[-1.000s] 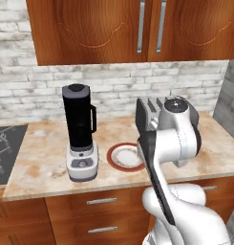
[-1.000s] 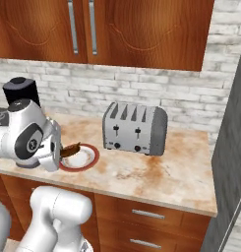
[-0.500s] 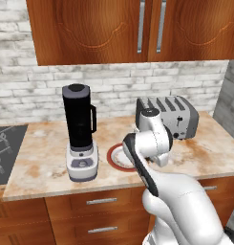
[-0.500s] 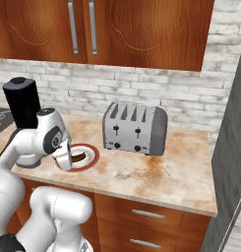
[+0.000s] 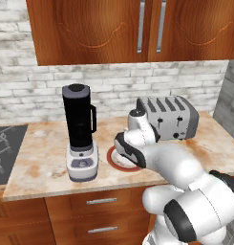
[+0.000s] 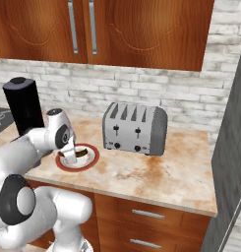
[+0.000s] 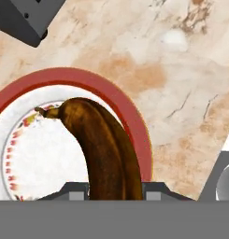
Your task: Pick the banana and kiwi from the fridge and place them on the plate next to the blender to make a fruit smoothie.
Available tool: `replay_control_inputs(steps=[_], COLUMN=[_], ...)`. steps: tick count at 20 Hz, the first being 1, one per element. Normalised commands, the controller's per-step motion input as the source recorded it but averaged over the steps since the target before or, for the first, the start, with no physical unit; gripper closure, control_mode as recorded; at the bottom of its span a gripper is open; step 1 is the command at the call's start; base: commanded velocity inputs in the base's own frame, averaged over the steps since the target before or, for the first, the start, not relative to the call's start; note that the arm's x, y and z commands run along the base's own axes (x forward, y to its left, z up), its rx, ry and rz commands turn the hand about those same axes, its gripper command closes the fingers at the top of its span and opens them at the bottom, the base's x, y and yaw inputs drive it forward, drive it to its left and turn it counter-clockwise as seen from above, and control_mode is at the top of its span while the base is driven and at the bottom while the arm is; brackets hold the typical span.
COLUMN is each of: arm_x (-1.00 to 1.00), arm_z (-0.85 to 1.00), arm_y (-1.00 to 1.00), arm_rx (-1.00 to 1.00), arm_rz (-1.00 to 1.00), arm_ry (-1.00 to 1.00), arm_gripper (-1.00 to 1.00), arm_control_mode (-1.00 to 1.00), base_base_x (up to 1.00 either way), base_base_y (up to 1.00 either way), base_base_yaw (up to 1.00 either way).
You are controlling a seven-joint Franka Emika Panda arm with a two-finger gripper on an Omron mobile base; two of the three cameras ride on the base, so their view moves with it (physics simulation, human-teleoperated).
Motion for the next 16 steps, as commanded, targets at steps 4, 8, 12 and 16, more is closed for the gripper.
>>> replay_control_inputs(steps=[4,8,12,16], arm_x=[0.64,0.57,0.37,-0.19], arm_z=[-0.57,-0.45,-0.51,-0.19], arm_y=[0.09,0.01,0.01,0.00], arm_rx=[0.00,0.00,0.00,0.00], arm_rz=[0.07,0.07,0.04,0.00], arm_ry=[0.00,0.01,0.02,-0.06], arm_gripper=[1.00,1.00,-1.00,-1.00], arm_control_mode=[-1.00,-1.00,-1.00,-1.00], base_base_x=[0.00,0.00,0.00,0.00], base_base_y=[0.00,0.00,0.00,0.00], base_base_yaw=[0.00,0.00,0.00,0.00])
